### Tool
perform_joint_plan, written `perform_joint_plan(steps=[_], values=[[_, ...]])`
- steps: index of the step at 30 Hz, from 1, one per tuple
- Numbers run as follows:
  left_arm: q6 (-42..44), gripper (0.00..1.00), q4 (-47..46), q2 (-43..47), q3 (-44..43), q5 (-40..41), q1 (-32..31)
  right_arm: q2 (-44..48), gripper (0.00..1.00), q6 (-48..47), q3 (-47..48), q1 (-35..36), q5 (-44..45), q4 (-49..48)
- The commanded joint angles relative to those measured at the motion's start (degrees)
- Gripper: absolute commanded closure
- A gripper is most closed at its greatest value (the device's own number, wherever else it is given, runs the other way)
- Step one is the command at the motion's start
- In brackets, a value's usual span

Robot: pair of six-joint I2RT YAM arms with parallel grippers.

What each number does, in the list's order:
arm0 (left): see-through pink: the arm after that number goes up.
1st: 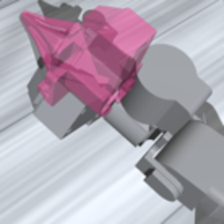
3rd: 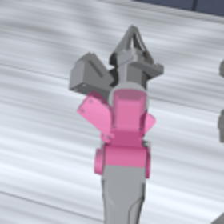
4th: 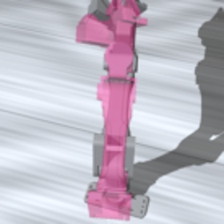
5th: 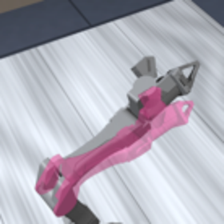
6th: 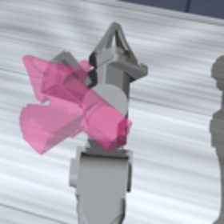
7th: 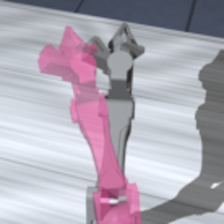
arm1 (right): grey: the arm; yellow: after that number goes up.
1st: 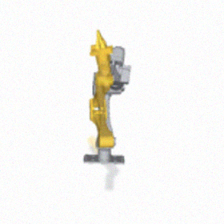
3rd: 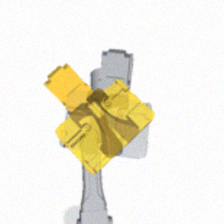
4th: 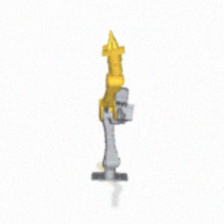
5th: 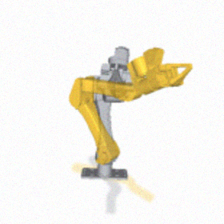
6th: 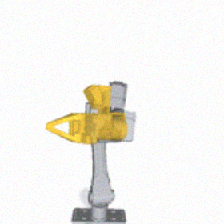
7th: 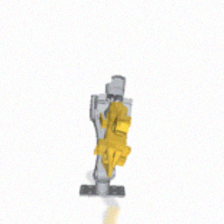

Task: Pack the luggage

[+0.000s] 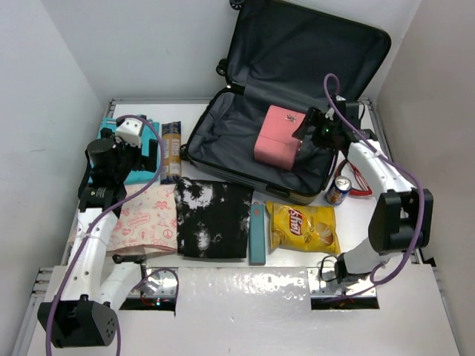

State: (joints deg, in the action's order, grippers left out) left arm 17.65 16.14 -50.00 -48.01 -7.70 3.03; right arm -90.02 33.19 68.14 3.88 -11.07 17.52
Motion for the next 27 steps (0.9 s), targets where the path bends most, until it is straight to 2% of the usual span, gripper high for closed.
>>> perform_joint_plan(steps=[1, 3, 4, 5, 8, 9, 10, 11, 13, 17, 20, 23, 27], values=[[-0.60, 0.00, -2.17, 0.87, -0.24, -0.82, -0.39, 3.87, 0.01, -2.68, 3.75, -0.27, 1.21, 4.44], [-0.51, 0.00, -1.91, 1.04, -0.33, -0.65, -0.39, 4.93, 0.02, -4.35, 7.17, -1.15, 4.20, 12.25], [-0.42, 0.00, -1.90, 1.13, -0.33, -0.56, -0.39, 5.46, 0.05, -5.23, 8.31, -1.50, 8.57, 15.15], [-0.60, 0.00, -1.90, 1.22, -0.16, -0.47, -0.39, 6.51, 0.16, -7.76, 9.89, -1.94, 10.78, 21.18], [-1.04, 0.00, -2.25, 1.22, 0.46, -0.56, -0.39, 8.97, 0.36, -9.55, 9.04, -2.56, 21.68, 30.61], [-1.30, 0.00, -2.69, 1.13, 0.63, -0.73, -0.39, 9.59, 0.31, -9.46, 7.98, -2.74, 23.01, 31.95], [-1.74, 0.00, -3.04, 1.04, 0.81, -1.25, -0.39, 10.29, 0.21, -9.37, 6.58, -2.74, 23.72, 32.57], [-2.00, 0.00, -3.57, 0.78, 0.99, -1.61, -0.39, 11.95, 0.06, -9.28, 2.91, -2.74, 23.99, 32.32], [-2.71, 0.00, -4.01, 0.34, 0.99, -2.75, -0.39, 13.72, 0.01, -8.50, -1.15, -2.82, 23.55, 30.65], [-2.80, 0.00, -4.63, -0.10, 0.64, -3.98, -0.39, 17.50, 0.01, -7.61, -10.72, -2.82, 25.74, 24.52], [-2.62, 0.00, -4.45, 0.07, 0.72, -4.25, -0.39, 19.18, 0.09, -8.93, -14.86, -2.91, 28.47, 21.69], [-2.97, 0.00, -4.02, 0.34, 0.81, -3.81, -0.39, 19.18, 0.15, -10.16, -18.20, -2.83, 25.93, 18.80], [-3.06, 0.00, -3.49, 0.87, 0.72, -3.37, -0.39, 18.83, 0.14, -11.12, -21.55, -2.83, 27.33, 13.96]])
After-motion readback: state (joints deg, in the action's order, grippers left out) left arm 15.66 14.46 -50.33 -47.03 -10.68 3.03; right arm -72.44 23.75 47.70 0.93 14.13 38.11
